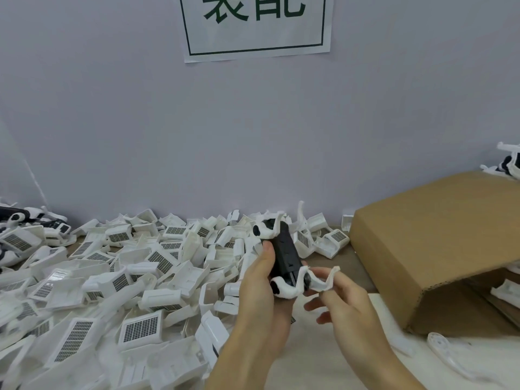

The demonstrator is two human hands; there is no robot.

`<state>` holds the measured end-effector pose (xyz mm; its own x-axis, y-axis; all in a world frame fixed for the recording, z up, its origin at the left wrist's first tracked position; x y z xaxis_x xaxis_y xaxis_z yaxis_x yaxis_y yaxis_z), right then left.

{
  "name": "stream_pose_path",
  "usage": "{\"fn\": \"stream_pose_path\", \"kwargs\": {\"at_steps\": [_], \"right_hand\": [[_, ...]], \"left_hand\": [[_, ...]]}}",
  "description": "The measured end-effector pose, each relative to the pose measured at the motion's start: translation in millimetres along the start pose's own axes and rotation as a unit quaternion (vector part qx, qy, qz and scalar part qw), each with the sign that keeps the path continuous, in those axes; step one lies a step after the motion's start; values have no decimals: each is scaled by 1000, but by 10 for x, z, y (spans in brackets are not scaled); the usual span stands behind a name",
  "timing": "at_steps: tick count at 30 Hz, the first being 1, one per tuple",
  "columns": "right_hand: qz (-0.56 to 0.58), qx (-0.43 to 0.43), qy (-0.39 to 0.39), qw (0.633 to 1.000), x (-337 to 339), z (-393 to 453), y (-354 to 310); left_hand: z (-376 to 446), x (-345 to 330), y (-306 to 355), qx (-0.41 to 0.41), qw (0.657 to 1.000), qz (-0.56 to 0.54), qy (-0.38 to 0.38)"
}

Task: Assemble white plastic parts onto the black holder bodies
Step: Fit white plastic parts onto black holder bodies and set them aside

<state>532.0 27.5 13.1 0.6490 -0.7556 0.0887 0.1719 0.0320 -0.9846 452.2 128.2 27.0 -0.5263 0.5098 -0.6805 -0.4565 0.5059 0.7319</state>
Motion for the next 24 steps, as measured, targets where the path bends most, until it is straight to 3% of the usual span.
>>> {"fn": "stream_pose_path", "kwargs": {"at_steps": [8, 16, 24], "right_hand": [[7, 47, -146, 988, -238, -101, -81], [52, 29, -143, 988, -243, -94, -46], [54, -30, -86, 994, -201, -14, 148]], "left_hand": [[-4, 2, -45, 1, 998, 55, 17], [-26, -44, -50, -10, 998, 60, -11], [-75, -74, -38, -41, 985, 165, -4]]}}
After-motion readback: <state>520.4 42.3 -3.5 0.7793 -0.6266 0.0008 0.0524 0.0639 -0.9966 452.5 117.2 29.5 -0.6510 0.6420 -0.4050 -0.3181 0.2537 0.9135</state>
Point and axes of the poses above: each hand's wrist, its own z-axis towards the middle knuckle, its own x-axis out of the back of the hand, y = z × x, the point moved 7 cm from there along z, towards the middle knuckle, and after that the axes turned 1 degree about z, right-handed, at the moved point
